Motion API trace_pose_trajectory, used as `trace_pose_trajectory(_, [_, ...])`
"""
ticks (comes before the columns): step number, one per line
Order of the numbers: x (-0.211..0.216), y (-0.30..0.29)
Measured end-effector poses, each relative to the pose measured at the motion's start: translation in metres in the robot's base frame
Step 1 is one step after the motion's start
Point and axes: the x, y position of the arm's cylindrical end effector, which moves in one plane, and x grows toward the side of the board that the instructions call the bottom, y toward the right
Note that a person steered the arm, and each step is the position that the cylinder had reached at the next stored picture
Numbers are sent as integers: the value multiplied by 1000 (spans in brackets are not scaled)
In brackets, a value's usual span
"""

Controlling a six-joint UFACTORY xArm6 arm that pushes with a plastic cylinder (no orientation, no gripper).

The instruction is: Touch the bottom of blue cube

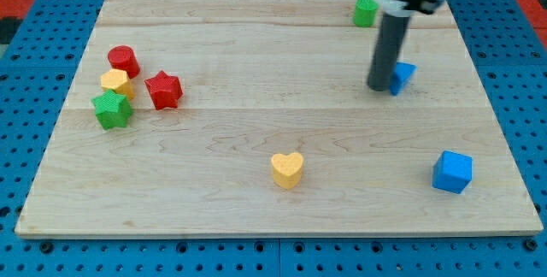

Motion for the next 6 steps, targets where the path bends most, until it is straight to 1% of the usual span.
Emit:
trace_pose_trajectory(1, [27, 8])
trace_pose_trajectory(2, [38, 106])
trace_pose_trajectory(3, [78, 160])
trace_pose_trajectory(4, [160, 143])
trace_pose_trajectory(5, [179, 76])
trace_pose_trajectory(6, [154, 53])
